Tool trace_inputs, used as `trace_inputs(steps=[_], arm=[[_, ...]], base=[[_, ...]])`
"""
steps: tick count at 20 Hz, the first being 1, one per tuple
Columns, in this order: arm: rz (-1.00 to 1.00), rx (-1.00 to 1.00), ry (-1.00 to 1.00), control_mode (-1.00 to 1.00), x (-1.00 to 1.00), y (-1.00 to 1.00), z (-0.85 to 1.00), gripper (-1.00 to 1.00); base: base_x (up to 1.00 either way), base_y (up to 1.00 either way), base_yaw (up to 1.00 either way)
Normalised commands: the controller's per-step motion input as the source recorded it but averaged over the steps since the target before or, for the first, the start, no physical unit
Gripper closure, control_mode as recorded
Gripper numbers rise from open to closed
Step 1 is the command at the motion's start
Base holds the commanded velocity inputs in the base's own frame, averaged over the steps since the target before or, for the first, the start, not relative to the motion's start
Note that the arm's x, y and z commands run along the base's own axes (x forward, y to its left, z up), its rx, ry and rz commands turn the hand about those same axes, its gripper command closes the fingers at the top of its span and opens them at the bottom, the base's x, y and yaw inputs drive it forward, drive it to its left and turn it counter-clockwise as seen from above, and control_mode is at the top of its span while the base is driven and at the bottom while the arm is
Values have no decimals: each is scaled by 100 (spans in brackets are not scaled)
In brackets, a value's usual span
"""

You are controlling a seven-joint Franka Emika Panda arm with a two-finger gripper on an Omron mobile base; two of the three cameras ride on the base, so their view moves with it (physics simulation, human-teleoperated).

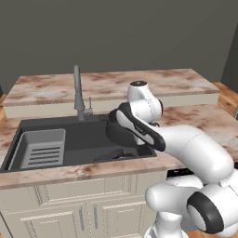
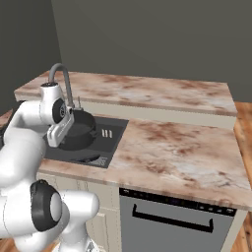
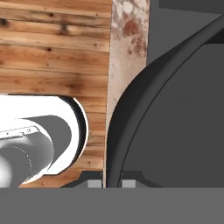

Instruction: Move the pot and pan from the stove into the sink.

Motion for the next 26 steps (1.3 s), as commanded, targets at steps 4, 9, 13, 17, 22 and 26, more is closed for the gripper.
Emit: trace_inputs(steps=[4, 9, 13, 17, 22, 26], arm=[[12, 12, -1, -100, 2, -11, -3, 100], [9, 6, 0, -100, 14, 0, -14, 100], [5, 0, 1, -100, 34, 12, -24, 100], [5, 0, 2, -100, 42, 12, -22, 100], [5, 0, 1, -100, 47, 11, -22, 100], [4, 0, 0, -100, 52, 9, -21, 100]], base=[[0, 0, 0], [0, 0, 0], [0, 0, 0], [0, 0, 0], [0, 0, 0], [0, 0, 0]])
